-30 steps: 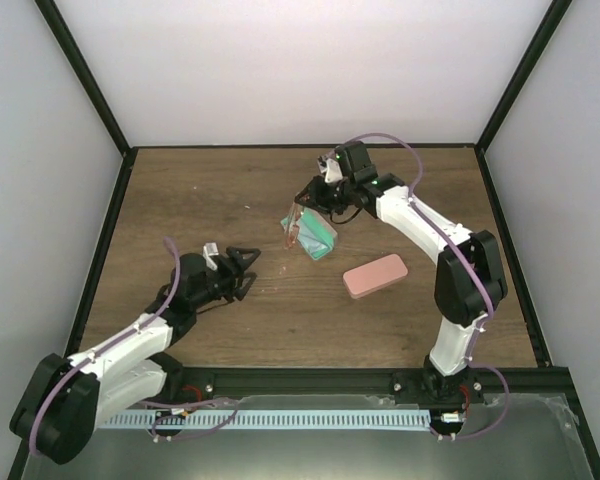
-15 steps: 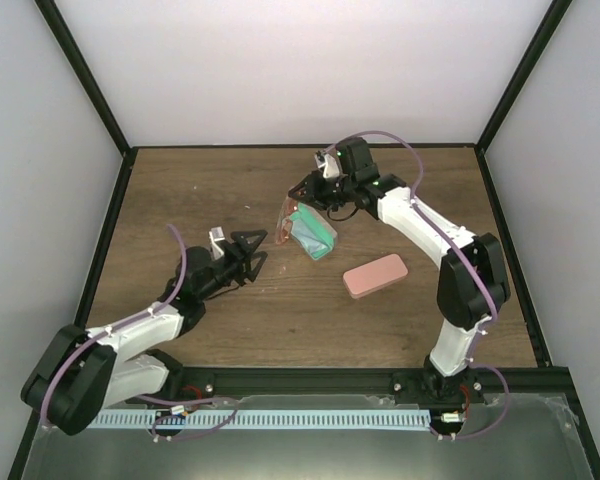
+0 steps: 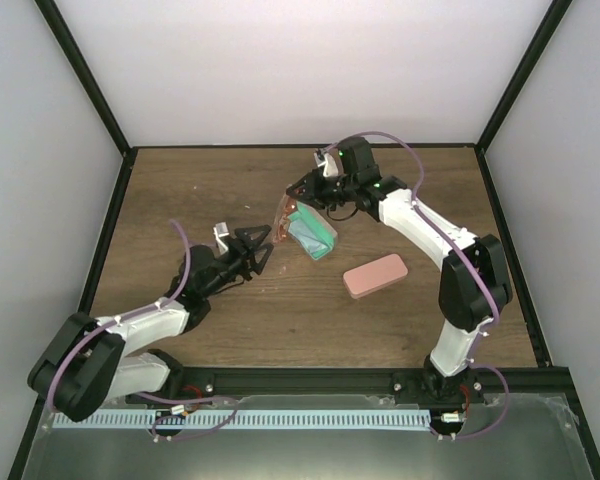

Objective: Organize the sunglasses
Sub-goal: Move the sunglasses case at the center of the board.

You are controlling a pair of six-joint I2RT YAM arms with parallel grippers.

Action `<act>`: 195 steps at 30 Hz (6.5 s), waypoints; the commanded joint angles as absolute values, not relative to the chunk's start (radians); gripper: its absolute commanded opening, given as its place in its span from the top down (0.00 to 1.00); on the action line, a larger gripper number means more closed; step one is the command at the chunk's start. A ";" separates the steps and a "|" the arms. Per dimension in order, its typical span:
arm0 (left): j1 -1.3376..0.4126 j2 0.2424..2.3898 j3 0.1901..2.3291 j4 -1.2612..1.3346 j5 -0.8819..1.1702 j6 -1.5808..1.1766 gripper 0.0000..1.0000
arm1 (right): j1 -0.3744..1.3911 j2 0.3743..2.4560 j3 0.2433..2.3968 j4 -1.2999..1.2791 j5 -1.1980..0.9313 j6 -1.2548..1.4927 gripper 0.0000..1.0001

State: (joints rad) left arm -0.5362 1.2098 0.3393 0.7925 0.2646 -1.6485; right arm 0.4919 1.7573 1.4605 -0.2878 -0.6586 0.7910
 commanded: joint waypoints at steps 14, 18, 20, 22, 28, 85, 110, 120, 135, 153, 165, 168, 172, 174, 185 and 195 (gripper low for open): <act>-0.575 1.211 0.390 0.982 0.210 -1.772 0.43 | 0.485 1.713 1.446 -0.114 -0.743 0.873 0.87; -0.574 1.203 0.389 0.979 0.196 -1.771 0.46 | 0.485 1.709 1.431 -0.095 -0.758 0.888 0.87; -0.575 1.201 0.390 0.978 0.189 -1.769 0.49 | 0.485 1.707 1.423 -0.084 -0.767 0.898 0.87; -0.575 1.200 0.391 0.973 0.182 -1.766 0.52 | 0.485 1.705 1.414 -0.073 -0.773 0.907 0.87; -0.573 1.178 0.397 0.919 0.167 -1.755 0.61 | 0.485 1.706 1.408 -0.059 -0.780 0.917 0.87; -0.581 1.163 0.423 0.872 0.195 -1.797 0.66 | 0.485 1.721 1.364 0.014 -0.764 0.976 0.87; -0.577 1.007 0.466 0.555 0.088 -1.655 0.84 | 0.483 1.717 1.364 0.009 -0.774 0.977 0.69; -0.572 1.014 0.467 0.567 0.089 -1.642 0.86 | 0.483 1.702 1.357 0.002 -0.771 0.966 0.68; -0.489 0.955 0.429 0.532 0.131 -1.621 0.88 | 0.420 1.692 1.430 -0.302 -0.635 0.666 0.60; -0.322 1.031 0.524 0.350 0.380 -1.375 0.88 | 0.553 1.912 1.663 -0.792 0.070 0.146 0.40; -0.266 1.041 0.526 0.348 0.449 -1.372 0.88 | 0.558 1.999 1.653 -0.717 0.003 0.093 0.55; -0.256 1.045 0.526 0.347 0.461 -1.370 0.88 | 0.558 1.996 1.630 -0.702 -0.018 0.084 0.63; -0.245 1.045 0.525 0.343 0.474 -1.367 0.88 | 0.560 1.976 1.593 -0.680 -0.056 0.067 0.77; -0.242 1.043 0.522 0.337 0.478 -1.365 0.88 | 0.564 1.956 1.569 -0.667 -0.089 0.051 0.80; -0.232 1.029 0.500 0.351 0.499 -1.371 0.88 | 0.653 1.762 1.372 -0.584 0.000 -0.076 0.81; -0.224 1.057 0.497 0.380 0.554 -1.353 0.88 | 0.820 1.646 1.219 -0.574 0.091 -0.159 0.77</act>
